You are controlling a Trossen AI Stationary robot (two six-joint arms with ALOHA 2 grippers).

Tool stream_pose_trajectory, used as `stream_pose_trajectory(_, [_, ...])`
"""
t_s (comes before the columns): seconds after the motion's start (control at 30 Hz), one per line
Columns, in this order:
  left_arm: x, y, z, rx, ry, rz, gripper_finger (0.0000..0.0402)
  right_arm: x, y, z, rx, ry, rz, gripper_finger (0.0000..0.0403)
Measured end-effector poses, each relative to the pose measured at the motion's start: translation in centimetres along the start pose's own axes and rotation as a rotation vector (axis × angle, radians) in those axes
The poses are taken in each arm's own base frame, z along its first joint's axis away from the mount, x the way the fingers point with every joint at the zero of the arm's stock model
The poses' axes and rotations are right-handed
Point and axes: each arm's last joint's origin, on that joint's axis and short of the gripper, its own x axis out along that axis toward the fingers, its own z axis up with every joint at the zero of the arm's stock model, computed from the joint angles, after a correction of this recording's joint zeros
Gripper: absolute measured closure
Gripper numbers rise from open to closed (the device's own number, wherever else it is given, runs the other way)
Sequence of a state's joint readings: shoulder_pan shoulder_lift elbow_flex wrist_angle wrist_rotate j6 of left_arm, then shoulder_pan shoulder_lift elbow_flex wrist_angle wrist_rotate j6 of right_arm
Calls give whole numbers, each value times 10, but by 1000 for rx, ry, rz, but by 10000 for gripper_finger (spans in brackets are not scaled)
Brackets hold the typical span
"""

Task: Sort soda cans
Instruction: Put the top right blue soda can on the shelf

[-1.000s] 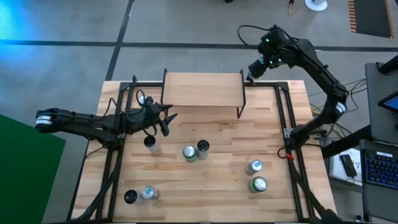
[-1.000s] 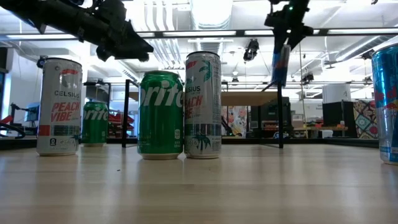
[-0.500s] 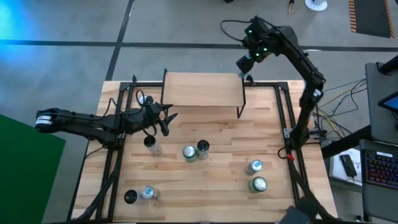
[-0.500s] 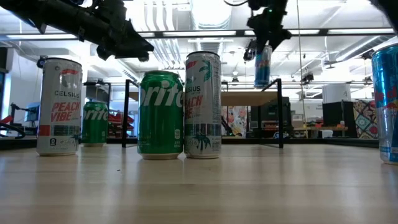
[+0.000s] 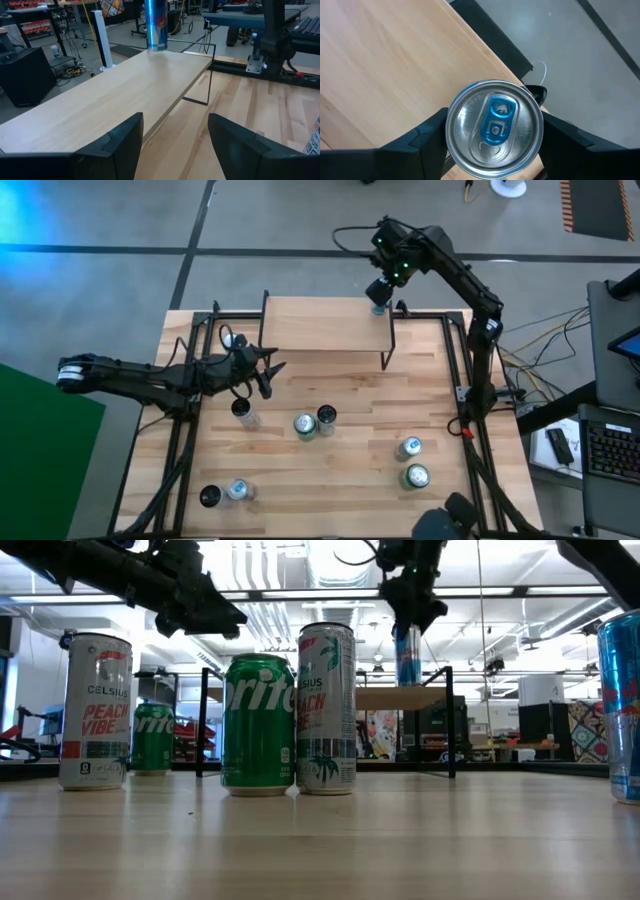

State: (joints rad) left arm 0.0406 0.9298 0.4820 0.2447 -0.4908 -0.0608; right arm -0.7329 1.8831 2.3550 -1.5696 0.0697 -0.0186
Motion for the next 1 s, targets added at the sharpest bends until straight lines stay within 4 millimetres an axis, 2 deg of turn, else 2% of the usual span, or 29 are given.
stream_pose_trajectory(0.57, [0,0,0,2,4,-1,192,16,3,10,-100,-14,23,141])
stream_pose_trajectory(0.7, [0,0,-1,3,6,0,192,19,5,11,-106,-10,29,115])
stream_pose_trajectory(0.83, [0,0,-1,5,9,0,192,22,5,12,-105,-9,29,71])
stream_pose_trajectory(0.93, [0,0,-2,12,22,0,192,20,4,12,-97,-12,24,38])
stream_pose_trajectory(1.0, [0,0,-3,13,25,0,192,16,4,11,-92,-22,14,29])
